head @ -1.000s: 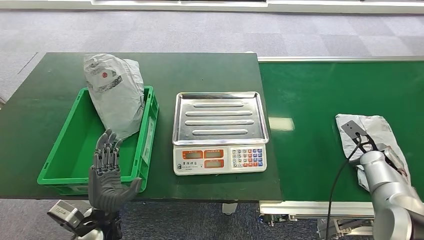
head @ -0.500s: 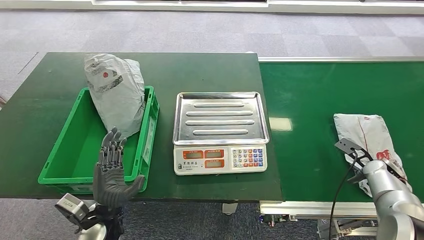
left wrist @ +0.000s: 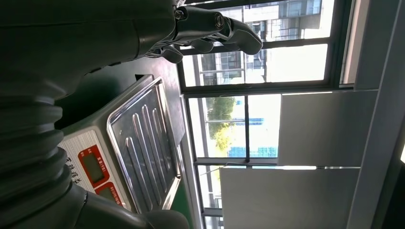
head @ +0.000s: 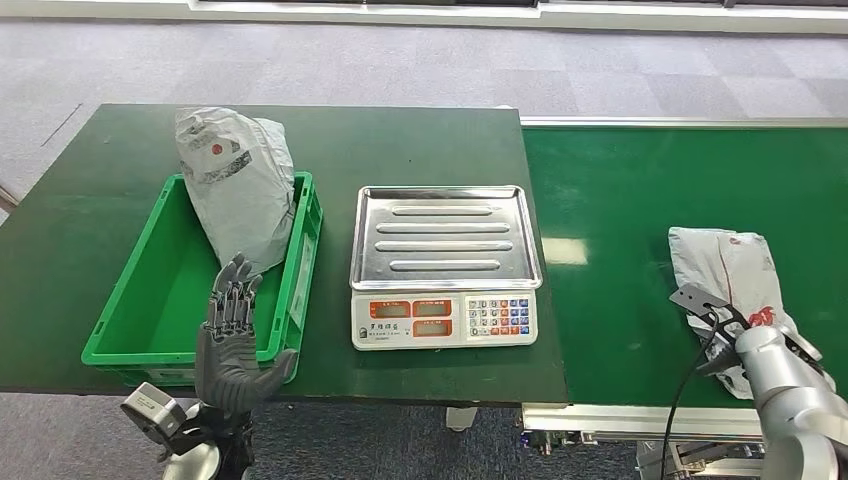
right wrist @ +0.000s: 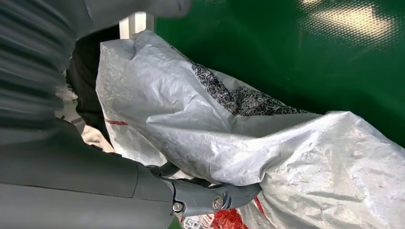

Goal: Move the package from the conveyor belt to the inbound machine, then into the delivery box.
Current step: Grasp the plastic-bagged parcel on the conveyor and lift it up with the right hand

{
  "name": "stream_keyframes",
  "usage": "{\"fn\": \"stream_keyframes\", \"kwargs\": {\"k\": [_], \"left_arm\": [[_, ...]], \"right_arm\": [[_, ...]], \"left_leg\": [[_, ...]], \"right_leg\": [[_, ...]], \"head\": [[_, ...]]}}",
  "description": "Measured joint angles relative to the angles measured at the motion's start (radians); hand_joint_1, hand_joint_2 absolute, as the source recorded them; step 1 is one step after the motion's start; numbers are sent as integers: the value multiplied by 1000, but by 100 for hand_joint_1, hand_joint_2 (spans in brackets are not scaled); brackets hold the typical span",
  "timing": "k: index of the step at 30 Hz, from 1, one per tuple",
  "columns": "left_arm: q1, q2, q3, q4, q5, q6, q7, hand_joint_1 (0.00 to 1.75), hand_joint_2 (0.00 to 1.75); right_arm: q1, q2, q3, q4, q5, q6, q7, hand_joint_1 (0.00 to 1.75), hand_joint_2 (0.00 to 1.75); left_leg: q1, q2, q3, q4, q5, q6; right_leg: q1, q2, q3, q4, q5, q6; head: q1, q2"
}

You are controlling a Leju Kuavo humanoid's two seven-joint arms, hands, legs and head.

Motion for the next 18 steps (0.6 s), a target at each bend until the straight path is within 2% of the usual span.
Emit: {"fn": "stream_keyframes", "kwargs": {"k": [8, 18], "left_arm": [[-15, 0, -3, 16, 2, -17, -2, 0, 175], [-22, -1, -3, 20, -2, -19, 1, 0, 175]], "right_arm": [[33, -22, -56, 0, -27, -56, 2, 175, 175], [55, -33, -80, 0, -26, -70, -2, 175, 175]], "left_leg": [[1, -7, 6, 0, -2, 3], [2, -7, 6, 1, -4, 3]], "right_leg": [[1, -6, 11, -5, -2, 2], [2, -6, 12, -7, -3, 2]], "head": [[0, 0], [0, 0]]}}
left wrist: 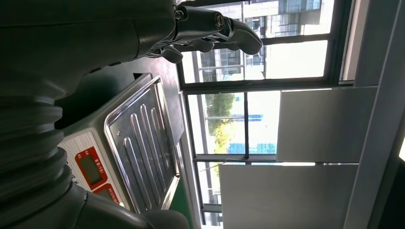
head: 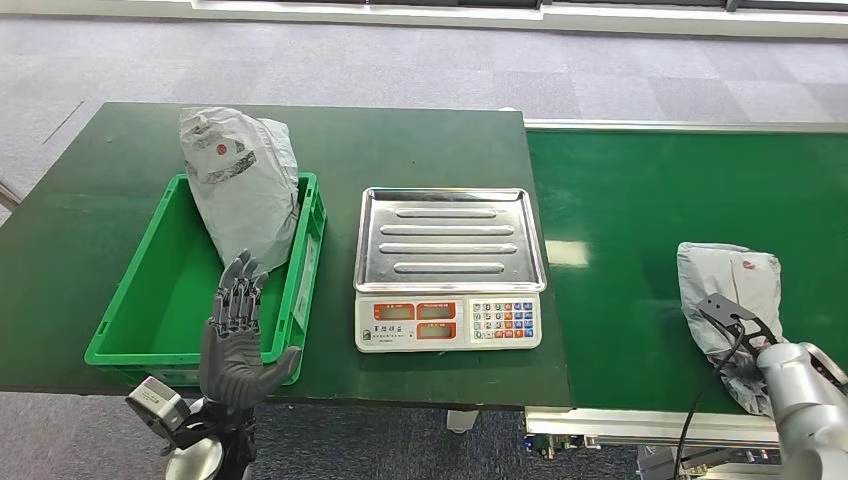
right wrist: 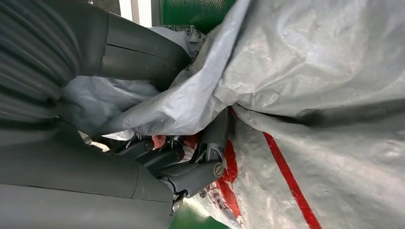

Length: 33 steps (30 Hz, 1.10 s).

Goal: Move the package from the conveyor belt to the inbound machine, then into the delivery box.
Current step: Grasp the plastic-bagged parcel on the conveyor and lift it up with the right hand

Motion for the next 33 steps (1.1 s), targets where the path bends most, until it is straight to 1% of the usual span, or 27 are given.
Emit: {"fn": "stream_keyframes", "kwargs": {"k": [8, 11, 12, 13, 15, 17, 19, 20, 21, 23, 25, 27, 30, 33], "left_arm": [[-3, -2, 0, -1, 0, 0, 5, 0, 175], [-2, -3, 0, -3, 0, 0, 6, 0, 175], [-1, -4, 0, -4, 0, 1, 8, 0, 175], [3, -4, 1, -9, 0, 4, 11, 0, 175], [18, -6, 2, -30, -2, 14, 18, 0, 175], [39, -8, 4, -61, -5, 27, 24, 0, 175], [54, -12, 5, -90, -8, 39, 29, 0, 175], [57, -15, 5, -101, -9, 45, 30, 0, 175], [58, -17, 5, -108, -10, 50, 30, 0, 175], [53, -21, 5, -115, -14, 60, 27, 0, 175], [40, -24, 5, -116, -19, 68, 23, 0, 175], [27, -25, 5, -116, -21, 72, 21, 0, 175], [6, -26, 5, -114, -22, 73, 21, 0, 175], [-14, -27, 5, -108, -28, 71, 20, 0, 175]], "right_arm": [[0, 0, -1, 0, 14, -18, -1, 175, 175], [-1, 0, -1, 0, 19, -54, -14, 175, 175], [-1, 1, -3, 0, 17, -89, -31, 175, 175], [-2, 3, -7, 0, 9, -145, -61, 175, 175], [-10, 13, -24, -6, -21, -327, -166, 175, 175], [-43, 31, -48, -24, -55, -545, -309, 175, 175], [-92, 57, -64, -55, -90, -721, -460, 175, 175], [-118, 73, -68, -77, -111, -787, -533, 175, 175], [-142, 93, -71, -101, -132, -835, -598, 175, 175], [-183, 139, -74, -152, -161, -879, -686, 175, 175], [-213, 189, -69, -199, -170, -882, -727, 175, 175], [-239, 240, -48, -238, -158, -879, -749, 175, 175], [-271, 319, 22, -283, -118, -888, -754, 175, 175], [-296, 384, 95, -311, -80, -884, -749, 175, 175]], "left_leg": [[0, 0, 0, 0, 0, 0], [0, 0, -1, 0, 0, 0], [0, 0, -1, 0, 0, 0], [-1, 0, -2, 0, 0, 0], [-2, 1, -7, -1, 0, 0], [-3, 6, -10, -1, 0, 0], [-3, 10, -9, -1, 1, 0], [-3, 11, -7, -1, 1, -1], [-3, 11, -6, -1, 2, -1], [-2, 12, -6, -1, 3, -2], [-1, 11, -6, -1, 4, -4], [0, 10, -6, -2, 5, -5], [0, 13, -6, -2, 6, -7], [0, 13, -6, -3, 7, -8]], "right_leg": [[0, 0, 1, 0, 0, 0], [0, 0, 2, 0, 0, 0], [0, 0, 2, 0, 0, 0], [-1, 0, 2, 1, 0, 1], [-2, 1, -1, 2, 1, 1], [-3, 6, -5, 3, 2, 1], [-3, 10, -8, 3, 4, 0], [-3, 11, -9, 4, 4, 0], [-3, 12, -9, 4, 5, 0], [-1, 12, -9, 4, 5, -1], [0, 11, -9, 5, 5, -1], [0, 11, -9, 6, 6, -3], [0, 14, -12, 6, 7, -5], [0, 13, -13, 7, 8, -5]], "head": [[0, 0], [0, 0], [0, 0], [0, 0], [0, 0], [0, 0], [0, 0], [0, 0], [0, 0], [0, 0], [0, 0], [0, 0], [0, 0], [0, 0]]}}
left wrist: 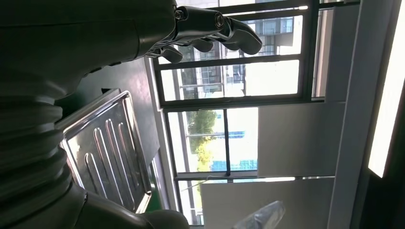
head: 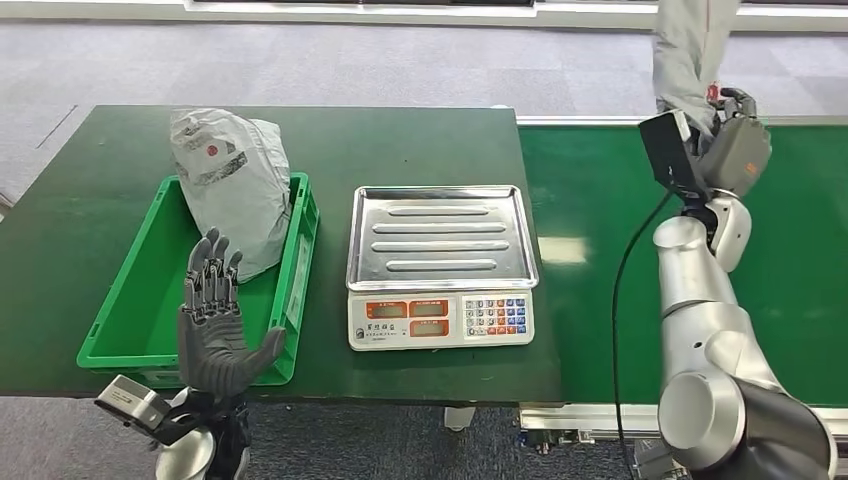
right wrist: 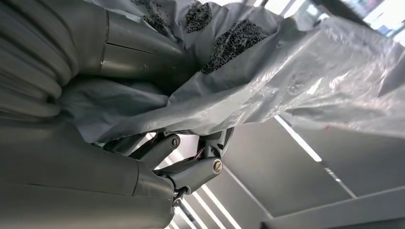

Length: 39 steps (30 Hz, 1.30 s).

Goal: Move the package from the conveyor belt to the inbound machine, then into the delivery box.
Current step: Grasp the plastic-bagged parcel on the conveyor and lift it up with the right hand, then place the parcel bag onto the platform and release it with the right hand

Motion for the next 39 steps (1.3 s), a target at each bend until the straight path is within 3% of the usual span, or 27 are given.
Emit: {"fn": "stream_keyframes", "kwargs": {"k": [2, 8, 13, 19, 20, 23, 24, 39], "left_arm": [[-16, 0, 0, 9, -9, -6, -1, 0, 175], [-87, -1, 0, 55, -27, -32, -2, 0, 175], [-102, -3, 0, 74, -35, -45, 6, 0, 175], [-105, -3, 0, 81, -36, -50, 10, 0, 175], [-105, -3, 0, 81, -36, -50, 11, 0, 175], [-105, -3, 1, 80, -36, -50, 17, 0, 175], [-105, -3, 2, 80, -36, -50, 19, 0, 175], [-89, -3, 28, 54, -37, -50, 28, 0, 175]], "right_arm": [[-17, 43, 63, -13, 42, 48, 8, 175, 175], [-83, 169, 306, 7, 112, 403, 76, 175, 175], [-91, 227, 435, 69, 142, 514, 81, 175, 175], [-83, 256, 510, 125, 142, 561, 61, 175, 175], [-80, 260, 519, 131, 140, 570, 58, 147, 175], [-68, 267, 543, 152, 137, 601, 61, 17, 175], [-64, 269, 552, 159, 136, 614, 66, 0, 175], [-54, 290, 606, 211, 125, 660, 92, 0, 175]], "left_leg": [[0, 0, -1, 0, 1, 0], [1, 5, -1, 0, 2, -3], [2, 1, -3, 0, 3, -4], [2, 1, -5, 0, 3, -4], [2, 1, -5, 0, 3, -4], [2, 1, -5, 0, 3, -4], [2, 1, -5, 0, 3, -4], [2, 1, -5, 0, 3, -4]], "right_leg": [[0, 0, -1, 1, 1, -1], [1, 6, -5, 1, 3, -4], [2, 1, -5, 1, 2, -5], [2, 1, -7, 1, 2, -5], [2, 2, -7, 1, 2, -5], [2, 2, -7, 1, 2, -5], [2, 2, -7, 1, 2, -5], [2, 2, -7, 1, 2, -5]], "head": [[0, 0], [0, 0], [0, 0], [0, 0], [0, 0], [0, 0], [0, 0], [0, 0]]}}
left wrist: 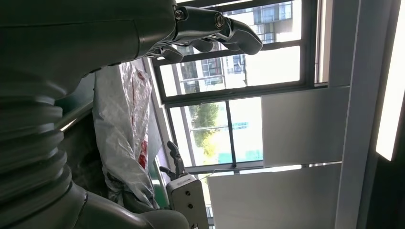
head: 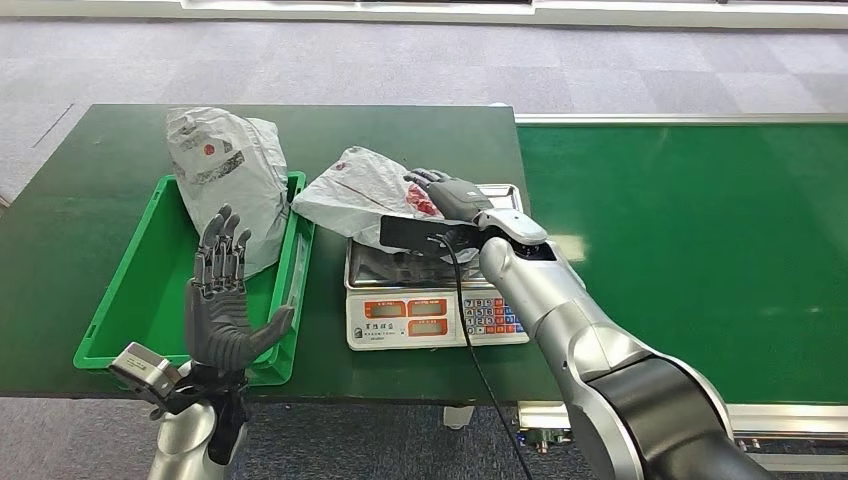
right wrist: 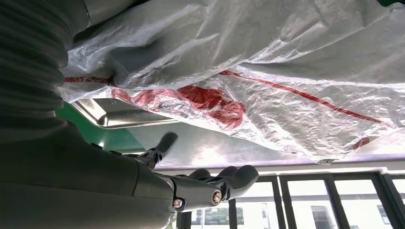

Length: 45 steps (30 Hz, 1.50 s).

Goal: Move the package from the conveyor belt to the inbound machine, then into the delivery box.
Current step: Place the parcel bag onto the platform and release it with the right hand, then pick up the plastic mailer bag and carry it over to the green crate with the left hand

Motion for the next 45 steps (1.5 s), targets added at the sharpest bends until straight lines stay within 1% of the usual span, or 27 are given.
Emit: {"fn": "stream_keyframes", "kwargs": {"k": [4, 6, 8, 11, 13, 15, 17, 19, 21, 22, 24, 26, 29, 31, 33, 35, 37, 39, 42, 45], "left_arm": [[3, 0, 2, -2, 0, 0, 0, 0, 175], [7, 0, 3, -6, 0, 2, 0, 0, 175], [11, 0, 5, -8, 0, 6, -2, 0, 175], [17, 0, 10, -8, -3, 10, -12, 0, 175], [20, 0, 15, -8, -7, 14, -19, 0, 175], [21, 0, 17, -8, -18, 19, -27, 0, 175], [19, 0, 18, -8, -48, 31, -27, 0, 175], [3, 0, 15, -1, -97, 56, -9, 0, 175], [-40, 2, 6, 27, -155, 98, 29, 0, 175], [-70, 3, -1, 52, -185, 122, 51, 0, 175], [-138, 5, -14, 117, -242, 169, 90, 0, 175], [-205, 9, -28, 184, -293, 205, 121, 0, 175], [-311, 11, -56, 295, -381, 254, 182, 0, 175], [-382, 11, -77, 371, -448, 285, 238, 0, 175], [-450, 11, -100, 445, -522, 318, 306, 0, 175], [-516, 9, -124, 525, -607, 342, 389, 0, 175], [-583, -2, -150, 617, -704, 351, 483, 0, 175], [-648, -28, -184, 715, -801, 337, 574, 0, 175], [-724, -80, -249, 849, -914, 291, 694, 0, 175], [-760, -122, -296, 939, -955, 264, 748, 0, 175]], "right_arm": [[0, 1, 1, 4, -4, -2, -7, 0, 175], [0, 2, 1, 5, -20, -9, -32, 0, 175], [0, 6, 1, 5, -49, -18, -79, 0, 175], [0, 16, -4, 1, -118, -29, -175, 0, 175], [2, 23, -16, -11, -195, -30, -254, 0, 175], [11, 31, -39, -44, -317, -10, -340, 0, 175], [38, 34, -60, -123, -502, 67, -391, 0, 175], [78, 31, -68, -231, -717, 195, -388, 0, 175], [125, 22, -68, -347, -913, 306, -342, 0, 175], [151, 16, -68, -405, -996, 337, -310, 0, 175], [207, -5, -73, -515, -1134, 354, -249, 0, 175], [264, -35, -87, -606, -1242, 362, -210, 0, 175], [378, -93, -137, -726, -1368, 392, -194, 0, 175], [463, -121, -184, -786, -1393, 387, -214, 0, 175], [546, -132, -235, -838, -1364, 337, -257, 0, 175], [616, -132, -280, -890, -1290, 239, -307, 0, 175], [664, -126, -313, -952, -1197, 125, -341, 0, 175], [698, -117, -328, -1021, -1132, 48, -352, 0, 175], [734, -103, -334, -1123, -1089, -12, -356, 0, 175], [759, -91, -334, -1202, -1077, -32, -354, 0, 175]], "left_leg": [[0, 0, 0, 0, 0, 0], [0, 0, 0, 0, 0, 0], [0, 0, 0, 0, 0, 0], [0, 0, 0, 0, 0, 0], [0, 0, 0, 0, 0, 0], [0, 0, 0, 0, 0, 0], [0, 0, 0, 0, 0, 0], [0, 0, 0, 0, 0, 0], [0, 0, 0, 0, 0, 0], [0, -1, 0, 0, 0, 0], [0, -2, 0, 0, 0, 0], [0, -2, 0, 1, 0, 0], [0, -3, 0, 2, 1, 0], [0, -4, 0, 2, 0, 0], [0, -4, -1, 2, 0, 0], [0, -3, -2, 1, 0, 0], [0, -3, -2, 1, 0, 0], [0, -3, -3, 1, 0, 0], [0, -2, -3, 1, 0, 0], [0, 0, -3, 1, 0, 0]], "right_leg": [[0, 0, 0, 0, 0, 0], [0, 0, 0, 0, 0, 0], [0, 0, 0, 0, 0, 0], [0, 0, 0, 0, 0, 0], [0, 0, 0, 0, 0, 0], [0, 0, 0, 0, 0, 0], [0, 0, -1, 0, 0, 0], [0, 0, -1, 0, 0, 0], [0, -1, -1, 0, 0, 0], [0, -1, -1, -1, 0, 0], [0, -2, -1, -1, 0, 0], [0, -2, -1, -1, 1, 0], [0, -3, 0, -1, 1, 0], [0, -4, 1, -1, 1, 0], [0, -4, 0, -1, 1, 0], [0, -3, -1, -1, 1, 0], [0, -3, -3, -1, 1, 0], [0, -3, -3, -1, 1, 0], [0, -3, -3, -1, 1, 0], [0, 0, -3, -1, 1, 0]], "head": [[0, 0], [0, 0], [0, 0], [0, 0], [0, 0], [0, 0], [0, 0], [0, 0], [0, 0], [0, 0], [0, 0], [0, 0], [0, 0], [0, 0], [0, 0], [0, 0], [0, 0], [0, 0], [0, 0], [0, 0]]}}
